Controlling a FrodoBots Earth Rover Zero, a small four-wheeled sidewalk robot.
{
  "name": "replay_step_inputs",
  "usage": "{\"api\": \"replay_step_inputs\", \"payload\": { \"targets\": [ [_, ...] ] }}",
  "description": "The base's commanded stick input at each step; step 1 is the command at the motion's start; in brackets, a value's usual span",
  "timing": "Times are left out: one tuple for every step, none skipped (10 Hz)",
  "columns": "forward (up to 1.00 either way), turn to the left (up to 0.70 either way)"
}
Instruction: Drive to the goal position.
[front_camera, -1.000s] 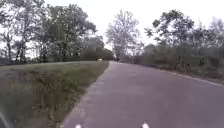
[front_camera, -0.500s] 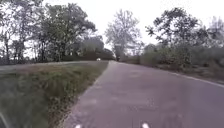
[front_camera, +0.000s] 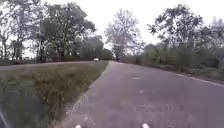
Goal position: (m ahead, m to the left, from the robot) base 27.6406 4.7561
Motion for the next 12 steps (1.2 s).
{"api": "replay_step_inputs", "payload": {
  "targets": [
    [1.00, 0.00],
    [1.00, 0.00],
    [1.00, 0.00],
    [1.00, 0.00],
    [1.00, 0.00],
    [1.00, 0.00],
    [1.00, 0.00],
    [1.00, 0.00],
    [1.00, 0.00],
    [1.00, 0.00],
    [1.00, 0.00],
    [1.00, 0.00]
  ]
}}
